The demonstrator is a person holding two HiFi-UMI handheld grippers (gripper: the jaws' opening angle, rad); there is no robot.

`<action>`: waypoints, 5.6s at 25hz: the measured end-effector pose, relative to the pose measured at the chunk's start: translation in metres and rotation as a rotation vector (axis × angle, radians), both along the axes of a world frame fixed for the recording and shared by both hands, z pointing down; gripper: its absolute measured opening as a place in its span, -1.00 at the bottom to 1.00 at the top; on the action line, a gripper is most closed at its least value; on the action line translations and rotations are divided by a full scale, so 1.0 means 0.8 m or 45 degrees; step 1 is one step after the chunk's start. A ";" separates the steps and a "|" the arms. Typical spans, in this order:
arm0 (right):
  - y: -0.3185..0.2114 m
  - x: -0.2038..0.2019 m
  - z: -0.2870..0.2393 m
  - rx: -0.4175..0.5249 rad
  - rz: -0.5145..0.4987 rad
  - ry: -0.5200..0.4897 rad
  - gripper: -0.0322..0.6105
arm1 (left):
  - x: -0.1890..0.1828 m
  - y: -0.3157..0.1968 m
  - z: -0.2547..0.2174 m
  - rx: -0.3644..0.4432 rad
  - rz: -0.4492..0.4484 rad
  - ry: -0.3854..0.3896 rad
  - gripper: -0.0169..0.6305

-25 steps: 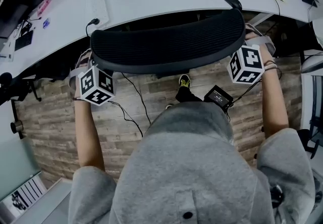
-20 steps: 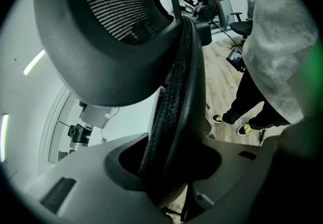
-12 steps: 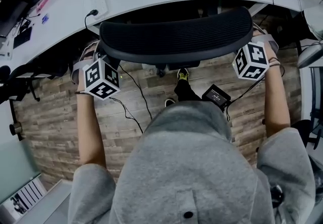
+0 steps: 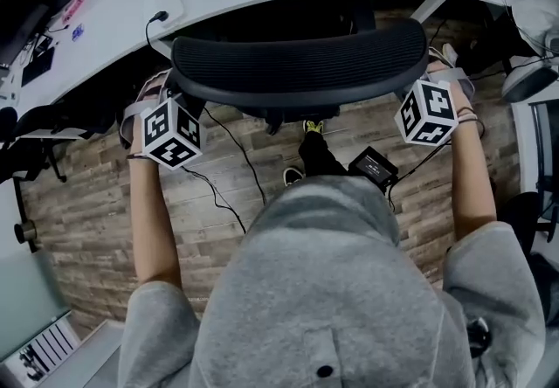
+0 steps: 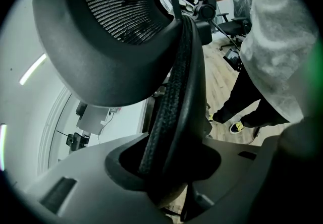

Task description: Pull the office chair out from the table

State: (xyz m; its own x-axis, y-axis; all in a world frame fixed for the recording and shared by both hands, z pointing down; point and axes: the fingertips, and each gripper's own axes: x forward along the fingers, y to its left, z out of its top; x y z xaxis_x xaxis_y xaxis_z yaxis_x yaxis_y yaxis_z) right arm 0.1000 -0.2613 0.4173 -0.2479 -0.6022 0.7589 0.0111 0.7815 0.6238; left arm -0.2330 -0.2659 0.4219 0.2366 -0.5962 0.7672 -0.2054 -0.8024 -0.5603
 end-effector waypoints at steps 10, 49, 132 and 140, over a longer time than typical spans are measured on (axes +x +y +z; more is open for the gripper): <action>0.055 -0.002 0.000 0.002 0.011 -0.007 -0.56 | -0.001 0.052 -0.003 0.023 -0.003 0.016 -0.43; 0.218 0.018 0.002 0.003 -0.191 -0.004 -0.58 | 0.023 0.273 -0.001 0.026 -0.173 0.025 -0.42; 0.675 0.149 -0.075 0.283 0.241 -0.517 -0.17 | 0.021 0.734 -0.061 0.388 -0.513 0.508 0.10; 0.741 0.115 -0.149 0.167 0.378 -1.350 -0.70 | 0.068 0.798 -0.093 0.462 -0.753 1.129 -0.85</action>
State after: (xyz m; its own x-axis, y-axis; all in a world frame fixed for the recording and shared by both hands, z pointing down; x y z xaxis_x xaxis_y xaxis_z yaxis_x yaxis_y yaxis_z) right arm 0.1919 0.3312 0.2981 -0.5666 -0.8055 0.1736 -0.7542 0.5919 0.2845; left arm -0.1788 0.3728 0.3479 0.2188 -0.9490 0.2269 -0.9412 -0.2666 -0.2076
